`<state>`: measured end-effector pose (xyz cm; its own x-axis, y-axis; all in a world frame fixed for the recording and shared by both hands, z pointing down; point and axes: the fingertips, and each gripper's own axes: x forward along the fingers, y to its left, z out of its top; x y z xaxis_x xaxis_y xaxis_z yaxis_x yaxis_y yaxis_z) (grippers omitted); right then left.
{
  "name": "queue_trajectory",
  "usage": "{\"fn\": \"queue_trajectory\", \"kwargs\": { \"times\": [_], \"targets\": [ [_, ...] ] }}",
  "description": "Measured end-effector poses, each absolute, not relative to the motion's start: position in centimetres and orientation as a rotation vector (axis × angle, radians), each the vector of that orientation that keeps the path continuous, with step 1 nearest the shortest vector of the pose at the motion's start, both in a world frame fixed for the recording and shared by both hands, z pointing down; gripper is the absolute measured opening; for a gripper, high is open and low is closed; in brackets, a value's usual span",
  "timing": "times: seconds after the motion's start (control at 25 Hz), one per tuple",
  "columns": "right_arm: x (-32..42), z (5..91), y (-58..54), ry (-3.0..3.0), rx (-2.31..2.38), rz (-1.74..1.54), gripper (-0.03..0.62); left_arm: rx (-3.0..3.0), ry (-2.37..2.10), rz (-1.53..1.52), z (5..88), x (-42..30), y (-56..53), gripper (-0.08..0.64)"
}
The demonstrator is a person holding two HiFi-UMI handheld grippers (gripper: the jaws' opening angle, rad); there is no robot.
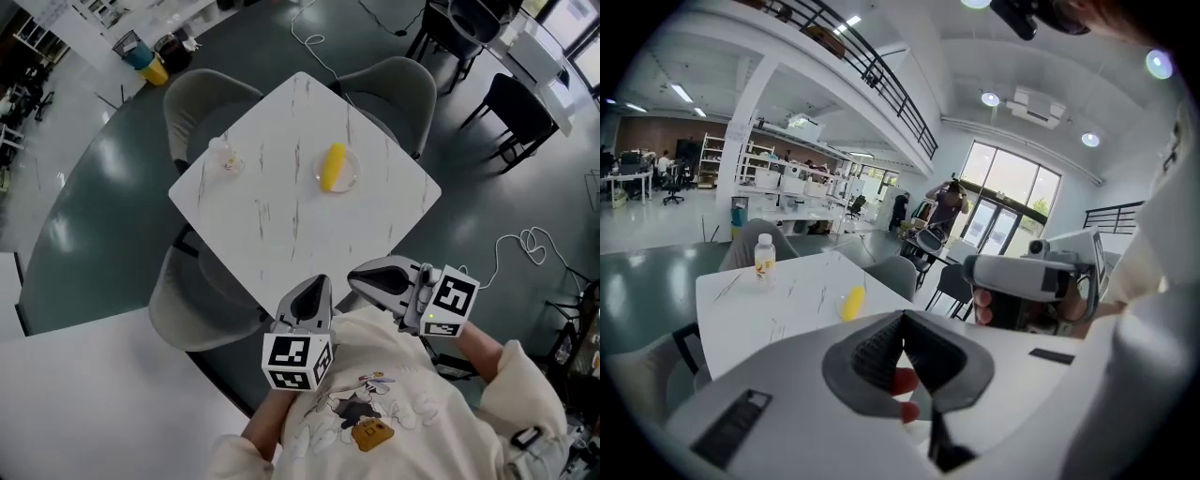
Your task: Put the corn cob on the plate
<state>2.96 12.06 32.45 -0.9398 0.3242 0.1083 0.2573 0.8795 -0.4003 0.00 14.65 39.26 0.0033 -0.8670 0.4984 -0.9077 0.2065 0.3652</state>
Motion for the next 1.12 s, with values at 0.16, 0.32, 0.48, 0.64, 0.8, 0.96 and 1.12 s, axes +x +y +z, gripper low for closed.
{"fn": "queue_trajectory", "kwargs": {
  "times": [0.16,0.32,0.48,0.64,0.8,0.96,1.12],
  "targets": [
    [3.9,32.1,12.7,-2.902,-0.315,0.526,0.006,1.675,-1.856,0.062,38.0,1.0,16.2,0.009],
    [4.8,34.0,13.8,-2.858,-0.198,0.475,0.005,1.701,-1.856,0.04,37.2,1.4,17.3,0.009],
    [5.2,34.6,15.1,-2.833,-0.189,0.524,0.006,1.732,-1.863,0.036,36.5,1.3,18.0,0.009],
    [4.9,34.6,15.8,-2.831,-0.213,0.535,0.005,1.737,-1.878,0.025,36.4,0.9,18.5,0.009],
    [4.4,35.3,17.0,-2.819,-0.244,0.543,0.005,1.741,-1.887,0.024,36.6,0.3,18.8,0.009],
    [4.6,35.7,18.0,-2.815,-0.248,0.562,0.005,1.751,-1.872,0.049,36.9,0.8,19.4,0.009],
    [4.5,36.0,18.0,-2.813,-0.231,0.569,0.006,1.752,-1.863,0.058,37.2,0.6,19.6,0.009]
  ]
}}
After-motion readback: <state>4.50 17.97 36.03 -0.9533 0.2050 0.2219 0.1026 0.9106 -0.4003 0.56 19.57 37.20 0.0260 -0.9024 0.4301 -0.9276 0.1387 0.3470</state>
